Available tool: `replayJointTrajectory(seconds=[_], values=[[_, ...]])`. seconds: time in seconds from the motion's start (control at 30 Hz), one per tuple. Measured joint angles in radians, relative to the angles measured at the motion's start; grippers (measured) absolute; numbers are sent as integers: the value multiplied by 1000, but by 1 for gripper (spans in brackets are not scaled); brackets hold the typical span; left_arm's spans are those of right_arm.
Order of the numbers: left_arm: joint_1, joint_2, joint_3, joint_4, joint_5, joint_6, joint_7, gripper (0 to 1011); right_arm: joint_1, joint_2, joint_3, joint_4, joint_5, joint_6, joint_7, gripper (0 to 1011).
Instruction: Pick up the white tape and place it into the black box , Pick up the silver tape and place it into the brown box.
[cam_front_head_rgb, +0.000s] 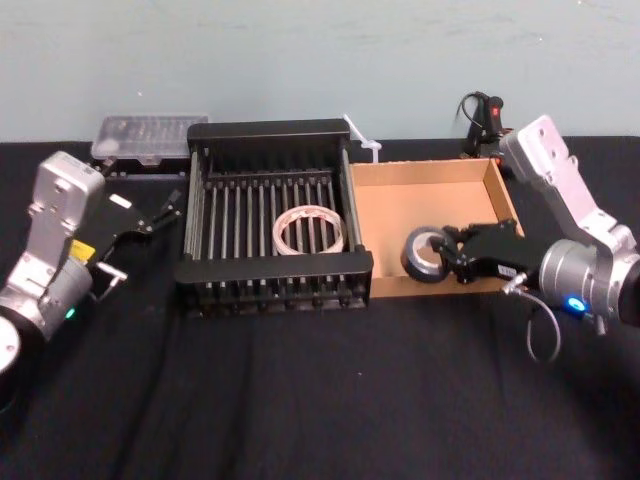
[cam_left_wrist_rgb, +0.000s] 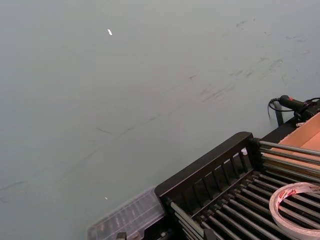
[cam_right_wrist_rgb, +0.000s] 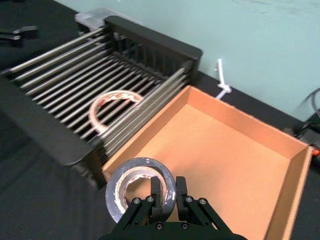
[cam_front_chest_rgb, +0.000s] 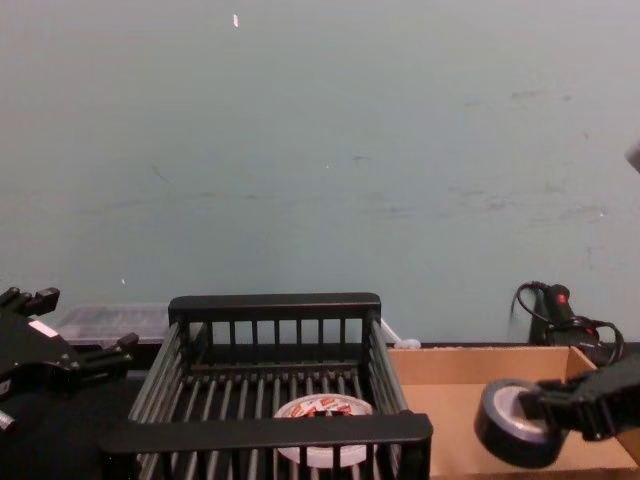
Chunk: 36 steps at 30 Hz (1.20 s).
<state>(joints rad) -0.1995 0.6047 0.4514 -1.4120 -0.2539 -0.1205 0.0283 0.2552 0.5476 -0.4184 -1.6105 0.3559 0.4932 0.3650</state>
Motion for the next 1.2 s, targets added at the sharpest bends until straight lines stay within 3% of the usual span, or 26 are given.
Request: replayJointTrajectory(seconds=[0.53, 1.2], values=[[0, 0, 0, 0, 0, 0, 0, 1001, 85, -93, 14, 111, -67, 26, -48, 184], [0, 0, 0, 0, 0, 0, 0, 1002, 85, -93, 13, 112, -69, 25, -47, 184]])
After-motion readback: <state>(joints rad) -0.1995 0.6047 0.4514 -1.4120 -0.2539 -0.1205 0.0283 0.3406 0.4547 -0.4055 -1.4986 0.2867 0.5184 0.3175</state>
